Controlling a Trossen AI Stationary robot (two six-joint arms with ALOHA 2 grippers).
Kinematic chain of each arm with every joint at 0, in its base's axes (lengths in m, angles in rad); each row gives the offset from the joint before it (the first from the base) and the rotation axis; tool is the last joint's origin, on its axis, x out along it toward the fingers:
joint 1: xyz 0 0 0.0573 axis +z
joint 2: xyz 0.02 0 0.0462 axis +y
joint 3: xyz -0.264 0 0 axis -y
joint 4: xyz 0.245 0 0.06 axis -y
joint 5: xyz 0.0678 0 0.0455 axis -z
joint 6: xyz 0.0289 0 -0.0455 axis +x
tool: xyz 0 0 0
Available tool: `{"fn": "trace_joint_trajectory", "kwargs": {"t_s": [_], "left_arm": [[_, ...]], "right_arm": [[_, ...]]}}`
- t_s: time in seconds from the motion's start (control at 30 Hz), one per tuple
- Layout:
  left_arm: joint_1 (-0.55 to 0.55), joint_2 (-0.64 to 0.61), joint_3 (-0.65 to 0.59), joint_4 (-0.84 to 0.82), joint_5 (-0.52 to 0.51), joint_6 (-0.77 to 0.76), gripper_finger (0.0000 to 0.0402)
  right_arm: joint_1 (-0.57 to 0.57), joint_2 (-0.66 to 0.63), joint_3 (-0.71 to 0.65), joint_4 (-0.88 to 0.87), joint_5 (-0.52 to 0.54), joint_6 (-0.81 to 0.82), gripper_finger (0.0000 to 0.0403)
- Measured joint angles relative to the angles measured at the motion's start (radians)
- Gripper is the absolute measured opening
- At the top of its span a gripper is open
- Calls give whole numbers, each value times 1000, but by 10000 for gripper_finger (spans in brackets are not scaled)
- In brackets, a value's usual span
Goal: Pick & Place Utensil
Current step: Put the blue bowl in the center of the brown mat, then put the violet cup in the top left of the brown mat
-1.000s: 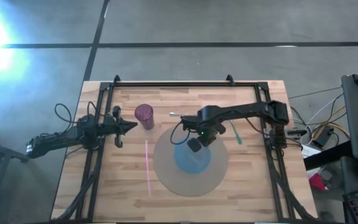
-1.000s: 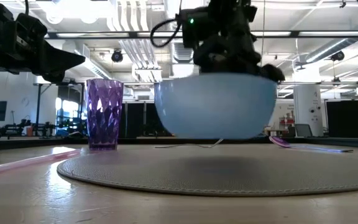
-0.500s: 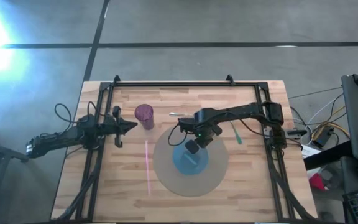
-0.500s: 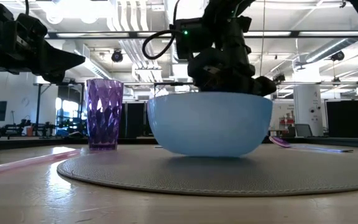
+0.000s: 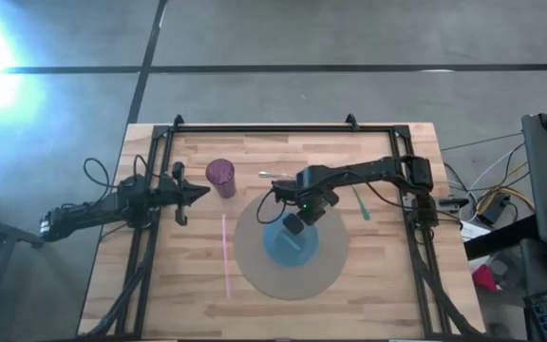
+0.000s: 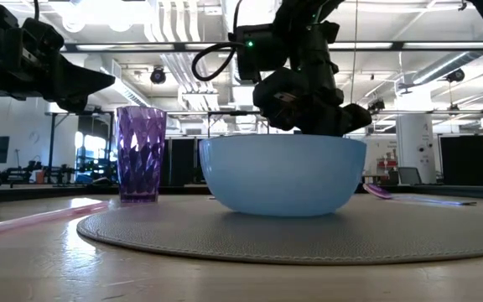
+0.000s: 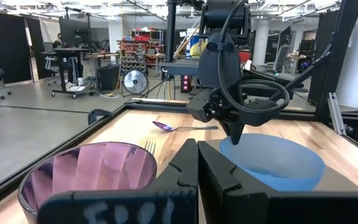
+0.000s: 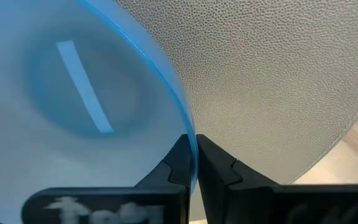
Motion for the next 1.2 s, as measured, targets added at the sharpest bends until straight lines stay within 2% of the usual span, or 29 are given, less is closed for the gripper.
{"fn": "trace_joint_trajectory", "kwargs": {"t_s": [0.6,0.97,1.2], "left_arm": [[0,0,0,-1,0,-10,0],[0,0,0,-1,0,-11,0],[0,0,0,-1,0,-11,0]], "right_arm": [[0,-4,-1,0,-11,-53,16],[0,-10,-1,0,-16,-53,104],[0,-95,-1,0,-15,-91,140]]}}
